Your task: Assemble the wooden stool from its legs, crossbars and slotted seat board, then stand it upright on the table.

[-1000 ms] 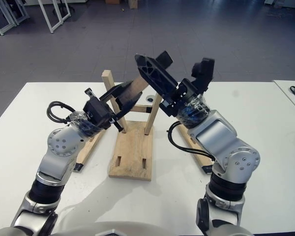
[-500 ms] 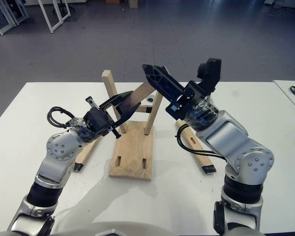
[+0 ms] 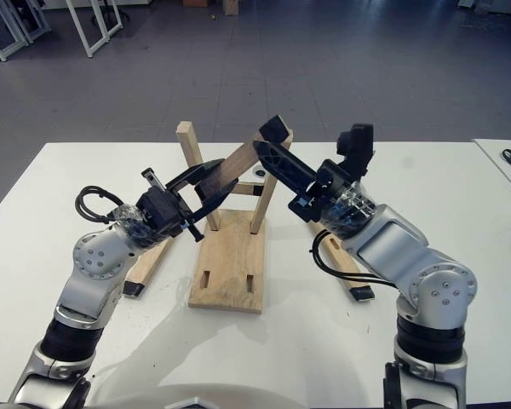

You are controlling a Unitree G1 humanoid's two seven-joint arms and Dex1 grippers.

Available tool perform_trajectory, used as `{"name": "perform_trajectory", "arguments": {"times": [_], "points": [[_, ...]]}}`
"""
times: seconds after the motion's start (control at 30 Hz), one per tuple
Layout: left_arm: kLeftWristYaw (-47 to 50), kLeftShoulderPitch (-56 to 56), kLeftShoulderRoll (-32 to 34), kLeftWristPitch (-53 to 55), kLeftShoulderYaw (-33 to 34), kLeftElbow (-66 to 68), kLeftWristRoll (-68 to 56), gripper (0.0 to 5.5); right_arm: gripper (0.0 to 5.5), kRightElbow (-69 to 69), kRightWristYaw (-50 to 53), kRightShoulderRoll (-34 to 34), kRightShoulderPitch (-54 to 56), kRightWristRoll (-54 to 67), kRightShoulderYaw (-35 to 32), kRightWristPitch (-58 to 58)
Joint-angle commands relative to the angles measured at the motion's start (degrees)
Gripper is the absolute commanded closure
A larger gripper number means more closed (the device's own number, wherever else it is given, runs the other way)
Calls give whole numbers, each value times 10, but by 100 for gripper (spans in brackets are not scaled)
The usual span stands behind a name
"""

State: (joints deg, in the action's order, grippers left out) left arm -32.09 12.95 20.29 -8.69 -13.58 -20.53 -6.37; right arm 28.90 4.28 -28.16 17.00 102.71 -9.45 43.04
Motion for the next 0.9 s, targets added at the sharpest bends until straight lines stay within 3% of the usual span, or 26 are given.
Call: {"name": "perform_trajectory", "arguments": {"times": [0.03, 0.23, 0.43, 0.57, 0.67, 0.77, 0.9], "points": [[-18, -9, 0, 12, -10, -6, -13, 382, 504, -2, 5, 3, 14, 7, -1, -20], [-16, -19, 16, 5, -4, 14, 15, 289, 511, -6, 1, -5, 16, 3, -7, -28], [37, -92, 49, -47, 61, 103, 71, 286, 511, -48, -53, -98, -28, -31, -91, 1], [70, -118, 53, -51, 87, 122, 100, 286, 511, -92, -151, -184, -105, -156, -141, 22], [99, -125, 34, -40, 81, 114, 123, 286, 511, -135, -214, -213, -122, -304, -114, -13], [115, -123, 11, -30, 63, 106, 138, 286, 511, -175, -258, -203, -130, -438, -62, -59], [111, -121, 8, -27, 54, 109, 142, 286, 511, -192, -292, -178, -175, -512, -65, -90]]}}
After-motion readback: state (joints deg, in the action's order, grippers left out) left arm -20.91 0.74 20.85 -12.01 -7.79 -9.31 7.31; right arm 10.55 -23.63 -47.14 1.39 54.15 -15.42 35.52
